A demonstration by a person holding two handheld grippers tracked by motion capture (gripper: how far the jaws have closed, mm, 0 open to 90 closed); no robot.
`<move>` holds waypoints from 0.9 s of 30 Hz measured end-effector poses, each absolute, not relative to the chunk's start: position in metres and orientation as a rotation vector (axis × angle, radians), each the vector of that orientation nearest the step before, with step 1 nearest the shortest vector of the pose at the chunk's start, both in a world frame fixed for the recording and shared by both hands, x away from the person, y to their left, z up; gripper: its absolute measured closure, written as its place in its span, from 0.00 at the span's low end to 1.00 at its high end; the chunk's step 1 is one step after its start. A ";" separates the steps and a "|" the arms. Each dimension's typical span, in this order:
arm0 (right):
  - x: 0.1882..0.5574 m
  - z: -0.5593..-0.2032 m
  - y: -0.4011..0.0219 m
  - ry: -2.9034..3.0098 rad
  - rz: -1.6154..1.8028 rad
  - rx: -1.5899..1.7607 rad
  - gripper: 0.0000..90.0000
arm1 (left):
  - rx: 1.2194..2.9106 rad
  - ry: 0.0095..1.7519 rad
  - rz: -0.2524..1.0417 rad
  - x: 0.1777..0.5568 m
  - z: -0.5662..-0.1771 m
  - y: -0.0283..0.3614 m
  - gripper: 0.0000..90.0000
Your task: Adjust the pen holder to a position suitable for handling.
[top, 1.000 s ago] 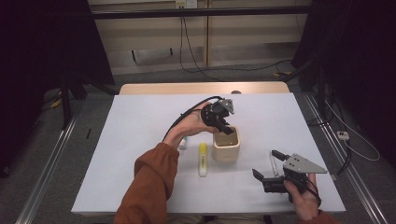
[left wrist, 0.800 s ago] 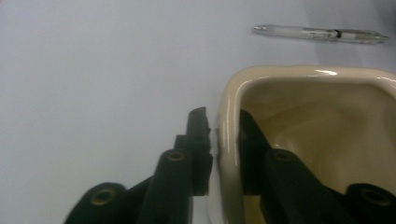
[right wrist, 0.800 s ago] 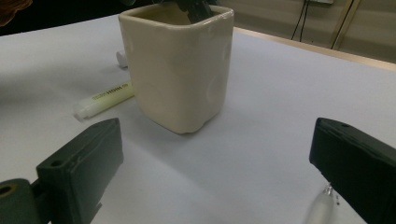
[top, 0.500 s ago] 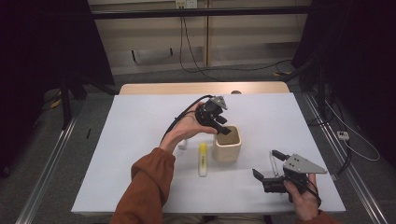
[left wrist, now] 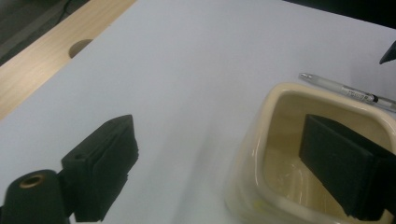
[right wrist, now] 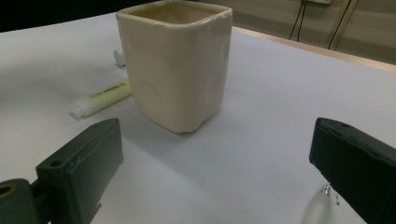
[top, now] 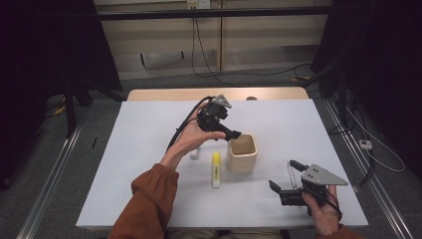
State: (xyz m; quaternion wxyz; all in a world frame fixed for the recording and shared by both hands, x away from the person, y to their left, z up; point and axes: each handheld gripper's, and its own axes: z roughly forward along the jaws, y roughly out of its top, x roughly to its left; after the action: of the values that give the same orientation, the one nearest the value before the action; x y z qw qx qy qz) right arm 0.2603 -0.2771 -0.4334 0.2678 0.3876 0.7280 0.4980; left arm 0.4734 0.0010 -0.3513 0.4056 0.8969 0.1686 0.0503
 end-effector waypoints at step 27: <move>0.257 -0.434 -0.281 1.936 1.327 1.090 0.03 | 2.098 0.651 0.386 0.421 -0.344 0.088 0.07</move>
State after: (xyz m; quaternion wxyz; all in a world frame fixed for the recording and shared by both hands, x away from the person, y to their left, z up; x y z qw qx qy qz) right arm 0.2569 -0.2815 -0.4337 0.2734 0.4050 0.7197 0.4932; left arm 0.4214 0.0876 -0.3437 0.4401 0.8447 0.2620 0.1554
